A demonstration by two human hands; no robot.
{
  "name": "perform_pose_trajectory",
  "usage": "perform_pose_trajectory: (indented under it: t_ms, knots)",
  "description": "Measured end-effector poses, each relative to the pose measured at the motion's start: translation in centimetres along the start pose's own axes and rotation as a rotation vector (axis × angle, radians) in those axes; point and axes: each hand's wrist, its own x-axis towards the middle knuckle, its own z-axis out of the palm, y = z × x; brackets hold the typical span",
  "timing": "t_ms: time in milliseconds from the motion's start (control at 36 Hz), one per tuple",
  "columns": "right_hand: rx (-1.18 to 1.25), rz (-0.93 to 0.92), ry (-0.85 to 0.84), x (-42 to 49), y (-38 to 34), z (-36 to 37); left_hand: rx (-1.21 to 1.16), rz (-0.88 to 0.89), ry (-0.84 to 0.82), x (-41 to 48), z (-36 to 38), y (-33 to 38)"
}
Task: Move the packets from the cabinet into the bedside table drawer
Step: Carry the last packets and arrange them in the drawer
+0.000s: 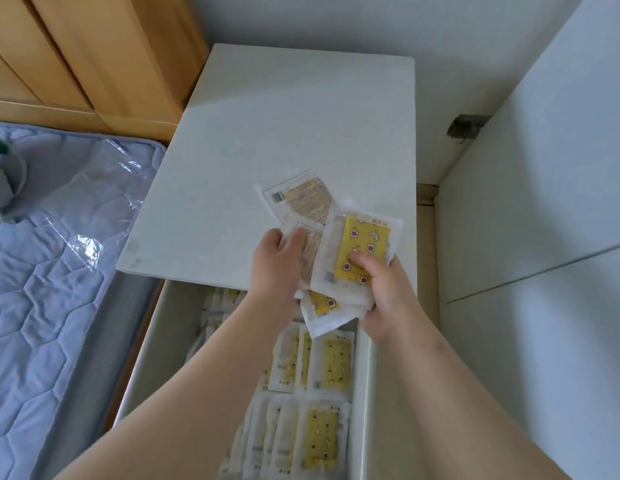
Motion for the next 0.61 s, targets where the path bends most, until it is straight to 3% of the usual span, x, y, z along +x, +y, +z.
perform_pose_trajectory:
  t_ms: [111,278,389,611]
  knots:
    - [-0.024,-0.050,0.028,1.7,-0.8,0.8,0.178,0.145,-0.019,1.9,0.1,0.9]
    - [-0.052,-0.053,0.078,1.6,-0.4,1.6,0.286,0.198,-0.030,2.8,-0.8,1.0]
    - [-0.025,-0.006,0.046,0.3,0.6,1.9,0.204,0.147,0.023,1.8,-0.8,0.9]
    - [0.053,0.050,-0.086,-1.2,1.5,2.0,-0.085,-0.009,-0.085,0.3,-2.5,-0.3]
